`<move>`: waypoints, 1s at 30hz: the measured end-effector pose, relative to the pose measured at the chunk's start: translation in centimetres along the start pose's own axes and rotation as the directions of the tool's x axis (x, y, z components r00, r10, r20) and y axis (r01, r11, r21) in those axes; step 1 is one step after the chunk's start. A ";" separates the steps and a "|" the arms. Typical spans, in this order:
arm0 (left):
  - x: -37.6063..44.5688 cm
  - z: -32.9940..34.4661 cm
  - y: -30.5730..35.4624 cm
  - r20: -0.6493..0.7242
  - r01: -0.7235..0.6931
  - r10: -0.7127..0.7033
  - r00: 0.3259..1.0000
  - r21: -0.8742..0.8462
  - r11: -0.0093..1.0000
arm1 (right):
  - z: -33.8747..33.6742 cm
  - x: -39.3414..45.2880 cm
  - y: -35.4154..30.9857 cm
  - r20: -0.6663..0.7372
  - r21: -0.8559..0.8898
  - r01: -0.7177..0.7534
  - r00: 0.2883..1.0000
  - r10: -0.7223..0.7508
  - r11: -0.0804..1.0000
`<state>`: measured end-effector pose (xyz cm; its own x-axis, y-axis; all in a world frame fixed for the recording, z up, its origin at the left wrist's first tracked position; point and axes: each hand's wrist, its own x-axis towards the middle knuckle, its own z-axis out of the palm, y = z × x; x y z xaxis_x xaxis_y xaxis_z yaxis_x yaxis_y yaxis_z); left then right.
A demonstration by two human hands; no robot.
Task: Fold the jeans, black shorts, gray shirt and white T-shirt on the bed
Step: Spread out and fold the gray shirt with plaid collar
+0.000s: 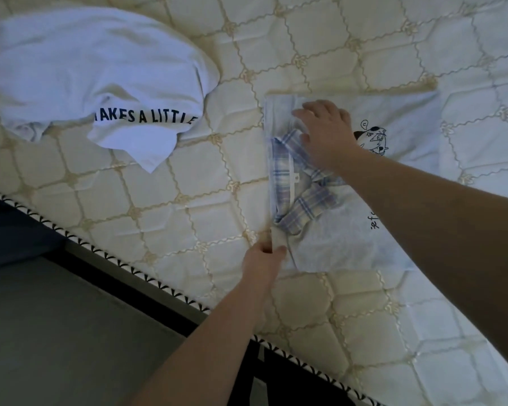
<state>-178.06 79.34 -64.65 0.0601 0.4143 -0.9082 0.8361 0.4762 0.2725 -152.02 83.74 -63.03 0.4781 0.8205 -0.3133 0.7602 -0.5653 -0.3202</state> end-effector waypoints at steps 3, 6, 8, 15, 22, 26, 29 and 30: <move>-0.3 0.3 -0.8 0.101 0.010 0.008 0.995 -0.185 0.983 | -0.1 2.4 -0.1 0.038 -0.035 -0.036 0.999 0.038 0.999; -0.8 1.1 -1.3 0.286 0.126 0.024 0.958 -0.494 0.861 | -0.5 4.0 0.5 0.005 -0.123 -0.029 1.000 0.030 0.992; -0.6 1.4 -1.5 0.312 0.159 0.039 0.949 -0.583 0.797 | -0.5 4.8 0.7 0.010 -0.123 -0.026 1.000 0.027 0.992; -0.8 1.0 -4.2 0.326 0.009 0.121 0.938 -0.369 0.930 | 0.0 7.1 0.8 0.109 -0.232 -0.093 0.987 0.121 0.968; -0.6 2.7 -2.8 0.216 -0.086 0.106 0.971 -0.099 0.991 | -2.3 8.7 2.8 0.262 -0.158 -0.070 0.959 0.110 0.985; -0.5 3.0 -2.1 0.140 -0.029 0.042 0.989 -0.097 0.995 | -3.9 8.1 4.6 0.329 -0.090 -0.008 0.943 0.037 0.996; -0.4 2.3 -2.1 0.145 -0.056 0.071 0.987 -0.103 0.993 | -4.4 7.1 5.8 0.306 -0.068 0.033 0.952 -0.010 0.997; -0.4 1.6 -2.0 0.143 -0.079 0.092 0.986 -0.089 0.993 | -4.5 6.7 6.4 0.286 -0.025 0.029 0.958 -0.020 0.999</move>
<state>-178.82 76.97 -65.37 0.2135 0.3412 -0.9154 0.7766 0.5092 0.3710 -141.99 86.01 -63.12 0.3167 0.7730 -0.5497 0.7846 -0.5392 -0.3062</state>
